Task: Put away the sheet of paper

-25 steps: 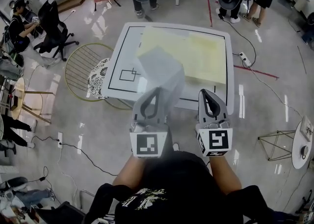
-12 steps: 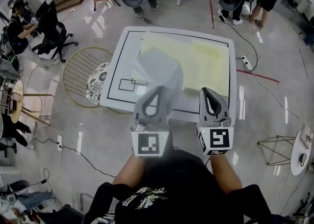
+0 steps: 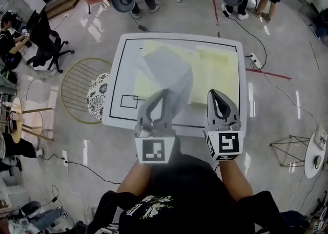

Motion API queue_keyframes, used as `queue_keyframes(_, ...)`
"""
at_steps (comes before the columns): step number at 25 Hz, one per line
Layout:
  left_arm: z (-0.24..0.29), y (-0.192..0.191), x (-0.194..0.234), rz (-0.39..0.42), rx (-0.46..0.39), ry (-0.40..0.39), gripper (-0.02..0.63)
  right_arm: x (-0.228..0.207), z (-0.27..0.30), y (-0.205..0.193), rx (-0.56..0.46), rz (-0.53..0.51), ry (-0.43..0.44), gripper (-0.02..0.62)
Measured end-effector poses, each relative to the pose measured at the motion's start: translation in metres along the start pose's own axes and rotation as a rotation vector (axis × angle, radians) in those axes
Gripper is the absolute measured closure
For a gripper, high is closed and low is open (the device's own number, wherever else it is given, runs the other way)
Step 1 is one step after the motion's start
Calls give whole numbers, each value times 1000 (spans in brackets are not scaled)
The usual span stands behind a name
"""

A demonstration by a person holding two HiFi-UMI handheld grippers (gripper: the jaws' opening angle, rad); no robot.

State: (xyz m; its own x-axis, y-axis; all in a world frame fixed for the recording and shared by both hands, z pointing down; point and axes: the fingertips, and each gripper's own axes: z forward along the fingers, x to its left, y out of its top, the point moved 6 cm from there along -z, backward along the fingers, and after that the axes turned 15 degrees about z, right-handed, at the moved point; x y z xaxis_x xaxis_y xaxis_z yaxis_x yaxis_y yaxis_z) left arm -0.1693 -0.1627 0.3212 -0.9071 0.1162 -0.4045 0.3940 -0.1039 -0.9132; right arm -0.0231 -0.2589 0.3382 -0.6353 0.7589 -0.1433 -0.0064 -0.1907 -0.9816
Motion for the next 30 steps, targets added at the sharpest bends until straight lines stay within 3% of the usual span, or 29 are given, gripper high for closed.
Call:
queue_keyframes(3, 17, -1, 5, 37, -8, -24, 606, -5, 13, 2, 8, 9, -28, 598)
queue_keyframes(30, 122, -54, 35, -18, 26, -266, 606, -27, 106, -22, 102, 42, -192, 598)
